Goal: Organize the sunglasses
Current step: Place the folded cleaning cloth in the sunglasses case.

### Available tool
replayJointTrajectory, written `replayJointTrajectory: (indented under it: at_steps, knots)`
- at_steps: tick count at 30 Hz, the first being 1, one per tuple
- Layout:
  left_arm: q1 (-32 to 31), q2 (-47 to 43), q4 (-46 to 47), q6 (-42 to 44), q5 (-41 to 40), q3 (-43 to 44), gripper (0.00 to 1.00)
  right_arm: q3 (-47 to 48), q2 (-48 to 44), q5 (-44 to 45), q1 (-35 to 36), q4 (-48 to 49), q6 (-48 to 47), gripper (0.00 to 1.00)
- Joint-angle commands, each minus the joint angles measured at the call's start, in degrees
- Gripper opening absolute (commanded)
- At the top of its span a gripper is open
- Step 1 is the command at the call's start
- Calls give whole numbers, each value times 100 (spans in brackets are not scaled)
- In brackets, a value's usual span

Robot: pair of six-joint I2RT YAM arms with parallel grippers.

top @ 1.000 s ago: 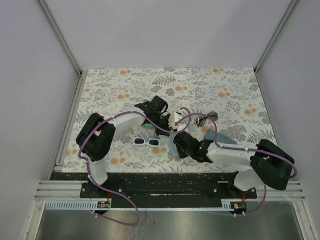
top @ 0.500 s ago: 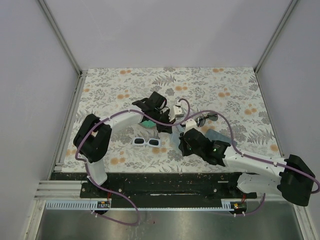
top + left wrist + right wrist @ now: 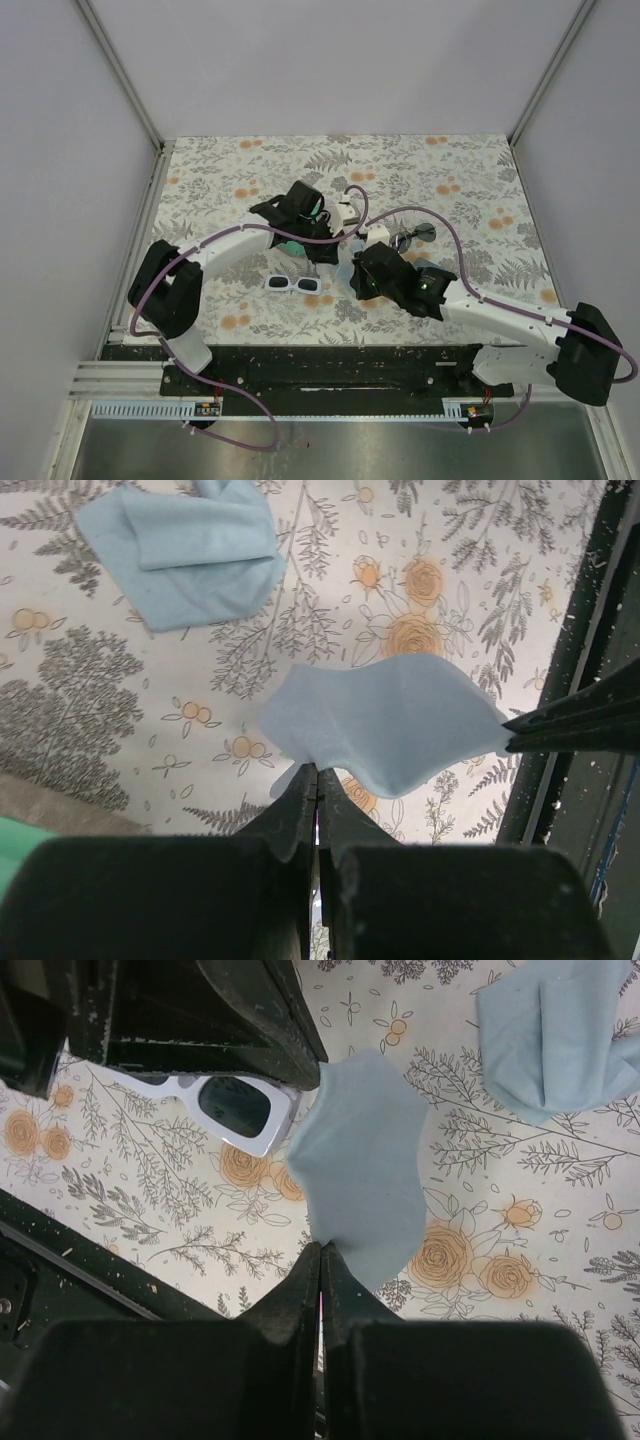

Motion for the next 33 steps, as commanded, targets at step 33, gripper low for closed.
replayJointTrajectory:
  at_steps: [33]
  knots:
    - [1611,535,-1144,1179,-963,1868,0,3392,3876,353,-134,844,580,0]
